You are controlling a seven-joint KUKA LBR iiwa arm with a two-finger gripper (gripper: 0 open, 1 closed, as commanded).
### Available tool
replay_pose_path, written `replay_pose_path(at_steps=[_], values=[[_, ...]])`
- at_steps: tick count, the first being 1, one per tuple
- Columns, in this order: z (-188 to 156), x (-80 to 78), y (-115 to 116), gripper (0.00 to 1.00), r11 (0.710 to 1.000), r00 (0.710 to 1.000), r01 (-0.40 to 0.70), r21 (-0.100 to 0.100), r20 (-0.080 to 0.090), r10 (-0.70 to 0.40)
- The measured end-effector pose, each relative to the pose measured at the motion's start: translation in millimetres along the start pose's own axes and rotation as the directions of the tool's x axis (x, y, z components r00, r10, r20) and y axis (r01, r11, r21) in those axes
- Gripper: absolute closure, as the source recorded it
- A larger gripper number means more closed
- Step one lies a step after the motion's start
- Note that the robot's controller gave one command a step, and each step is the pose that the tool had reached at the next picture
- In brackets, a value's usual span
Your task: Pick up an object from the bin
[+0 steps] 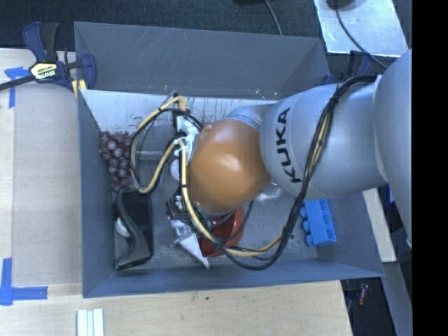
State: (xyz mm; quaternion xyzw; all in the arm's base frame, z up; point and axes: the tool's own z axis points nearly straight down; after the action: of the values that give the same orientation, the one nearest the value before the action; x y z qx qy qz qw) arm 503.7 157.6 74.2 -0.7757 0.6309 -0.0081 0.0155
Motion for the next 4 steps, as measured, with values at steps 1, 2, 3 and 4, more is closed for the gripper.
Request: replay_pose_path(at_steps=[1,2,3,4], values=[[-6.6,-0.4,-0.2,1.0,1.0,1.0,-0.002,0.002,0.003,0.002],[-26.7,-1.2,3.3,1.0,1.0,1.0,-0.001,-0.013,0.003,0.002],[-63.1,-1.6,0.0,1.0,1.0,1.0,-0.004,-0.005,0.005,0.004],[-73.0,-1.6,-0.2,1.0,1.0,1.0,-0.005,-0.005,0.005,0.005]])
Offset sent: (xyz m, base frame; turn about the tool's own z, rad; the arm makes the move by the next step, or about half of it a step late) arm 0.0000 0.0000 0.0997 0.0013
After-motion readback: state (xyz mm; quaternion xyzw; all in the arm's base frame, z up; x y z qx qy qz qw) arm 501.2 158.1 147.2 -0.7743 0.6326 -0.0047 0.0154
